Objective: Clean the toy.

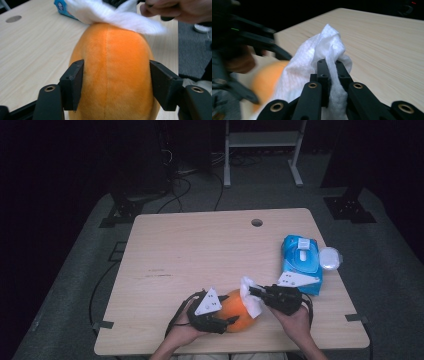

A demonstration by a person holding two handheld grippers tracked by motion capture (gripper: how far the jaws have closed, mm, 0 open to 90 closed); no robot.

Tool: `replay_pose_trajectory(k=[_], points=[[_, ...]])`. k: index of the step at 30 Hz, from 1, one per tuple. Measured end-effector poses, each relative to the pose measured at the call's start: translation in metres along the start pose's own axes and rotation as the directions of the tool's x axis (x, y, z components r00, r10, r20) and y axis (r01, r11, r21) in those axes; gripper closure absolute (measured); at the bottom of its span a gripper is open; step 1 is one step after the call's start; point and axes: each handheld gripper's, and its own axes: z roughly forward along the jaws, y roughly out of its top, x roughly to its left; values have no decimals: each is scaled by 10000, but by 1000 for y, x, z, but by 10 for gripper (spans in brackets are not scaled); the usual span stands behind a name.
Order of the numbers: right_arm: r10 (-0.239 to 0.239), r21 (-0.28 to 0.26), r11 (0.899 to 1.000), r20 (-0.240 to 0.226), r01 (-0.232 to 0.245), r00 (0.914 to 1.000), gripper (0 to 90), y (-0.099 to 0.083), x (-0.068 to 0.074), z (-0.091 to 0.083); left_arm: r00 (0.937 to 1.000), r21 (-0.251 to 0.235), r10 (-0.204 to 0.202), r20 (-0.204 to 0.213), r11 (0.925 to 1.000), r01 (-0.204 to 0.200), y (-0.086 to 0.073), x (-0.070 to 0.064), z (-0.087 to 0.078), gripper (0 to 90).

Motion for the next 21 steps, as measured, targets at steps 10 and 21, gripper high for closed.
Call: replay_pose_trajectory(k=[10, 21], points=[[-731, -313, 9970, -612, 713, 9954, 844, 11, 28, 3, 9987, -143, 203, -467, 9997, -210, 8, -4, -1, 340], [-186, -127, 9998, -195, 184, 9996, 844, 2, 14, 6, 9991, 29, -421, -89, 9991, 421, 0, 5, 1, 257]])
